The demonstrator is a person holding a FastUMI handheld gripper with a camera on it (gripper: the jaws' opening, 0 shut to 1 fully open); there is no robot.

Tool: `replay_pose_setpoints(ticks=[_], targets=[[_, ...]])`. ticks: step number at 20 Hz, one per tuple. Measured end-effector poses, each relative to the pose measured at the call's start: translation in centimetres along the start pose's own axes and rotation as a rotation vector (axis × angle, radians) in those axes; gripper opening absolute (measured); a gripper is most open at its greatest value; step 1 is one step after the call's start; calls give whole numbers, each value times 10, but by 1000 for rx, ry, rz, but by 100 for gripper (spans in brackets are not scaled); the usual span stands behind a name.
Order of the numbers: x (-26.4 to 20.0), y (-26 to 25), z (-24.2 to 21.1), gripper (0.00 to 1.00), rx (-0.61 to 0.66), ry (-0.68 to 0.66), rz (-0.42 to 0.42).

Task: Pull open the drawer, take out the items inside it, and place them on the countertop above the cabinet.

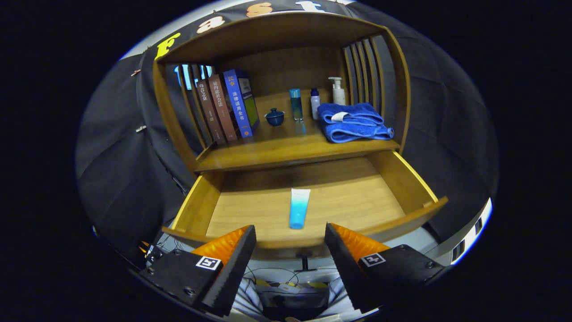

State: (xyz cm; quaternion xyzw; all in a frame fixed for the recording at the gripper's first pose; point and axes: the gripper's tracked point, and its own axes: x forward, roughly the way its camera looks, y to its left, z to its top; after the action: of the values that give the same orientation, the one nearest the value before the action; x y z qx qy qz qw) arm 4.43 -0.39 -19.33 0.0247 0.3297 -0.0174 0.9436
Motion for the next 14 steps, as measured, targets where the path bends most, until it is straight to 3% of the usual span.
replay_pose_setpoints(ticks=[5, 10, 14], targets=[[71, -1, 9, 98, -4, 147, -25], [128, -7, -17, 97, 22, 351, -67], [146, -14, -45, 98, 56, 487, -107]])
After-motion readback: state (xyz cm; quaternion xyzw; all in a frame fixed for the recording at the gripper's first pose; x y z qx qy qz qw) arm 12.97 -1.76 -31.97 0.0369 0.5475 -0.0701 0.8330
